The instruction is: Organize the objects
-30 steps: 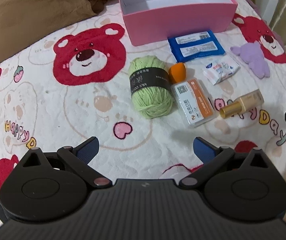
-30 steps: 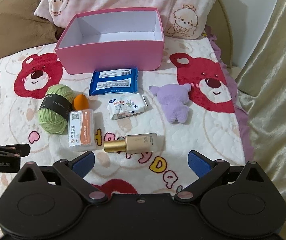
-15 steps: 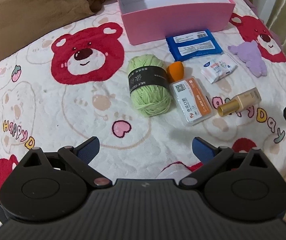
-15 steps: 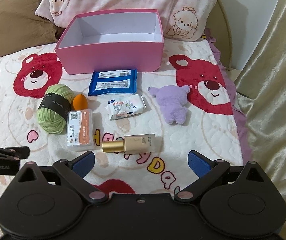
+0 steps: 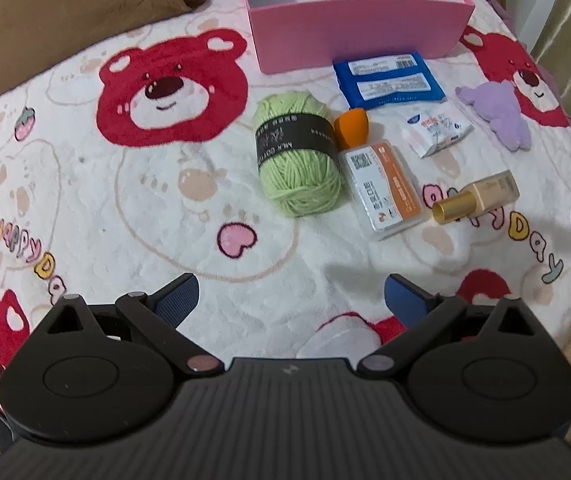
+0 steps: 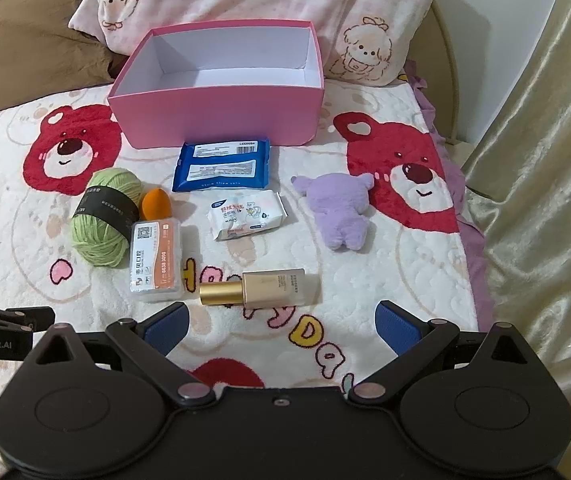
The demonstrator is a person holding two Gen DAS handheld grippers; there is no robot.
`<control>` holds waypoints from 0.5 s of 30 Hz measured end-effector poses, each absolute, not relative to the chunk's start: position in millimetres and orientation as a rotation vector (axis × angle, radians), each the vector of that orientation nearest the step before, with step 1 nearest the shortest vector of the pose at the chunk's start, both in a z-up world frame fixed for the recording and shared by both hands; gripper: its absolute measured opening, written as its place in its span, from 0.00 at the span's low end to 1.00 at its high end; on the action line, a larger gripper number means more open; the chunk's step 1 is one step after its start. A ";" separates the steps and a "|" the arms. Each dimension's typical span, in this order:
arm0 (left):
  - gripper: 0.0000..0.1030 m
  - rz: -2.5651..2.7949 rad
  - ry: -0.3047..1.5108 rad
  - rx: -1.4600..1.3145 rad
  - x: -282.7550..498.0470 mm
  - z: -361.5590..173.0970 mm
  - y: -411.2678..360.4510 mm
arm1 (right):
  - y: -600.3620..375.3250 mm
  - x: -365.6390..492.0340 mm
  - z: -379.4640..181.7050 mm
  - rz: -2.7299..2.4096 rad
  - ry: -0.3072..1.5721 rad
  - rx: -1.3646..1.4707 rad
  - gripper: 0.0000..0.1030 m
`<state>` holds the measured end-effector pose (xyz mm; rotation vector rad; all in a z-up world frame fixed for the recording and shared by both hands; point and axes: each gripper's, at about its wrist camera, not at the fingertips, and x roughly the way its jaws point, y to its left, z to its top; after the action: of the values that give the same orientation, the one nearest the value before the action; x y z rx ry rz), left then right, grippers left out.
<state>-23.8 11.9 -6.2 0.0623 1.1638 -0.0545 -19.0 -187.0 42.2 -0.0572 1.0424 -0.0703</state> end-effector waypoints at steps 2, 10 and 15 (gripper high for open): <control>0.98 -0.046 1.154 0.078 -23.1 -4.4 10.7 | -186.2 -19.0 42.1 -0.070 1.042 -0.059 0.98; 0.98 -0.044 1.067 0.056 -19.8 19.7 10.5 | -185.9 -20.4 44.9 -0.081 1.037 -0.066 0.98; 0.98 -0.056 1.088 0.052 -20.1 16.8 8.7 | -184.3 -20.6 45.7 -0.078 1.036 -0.073 0.98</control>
<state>-20.1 8.7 16.8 0.0522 1.0878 -0.0561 -20.6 -184.3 45.7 -0.0726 1.0355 -0.0782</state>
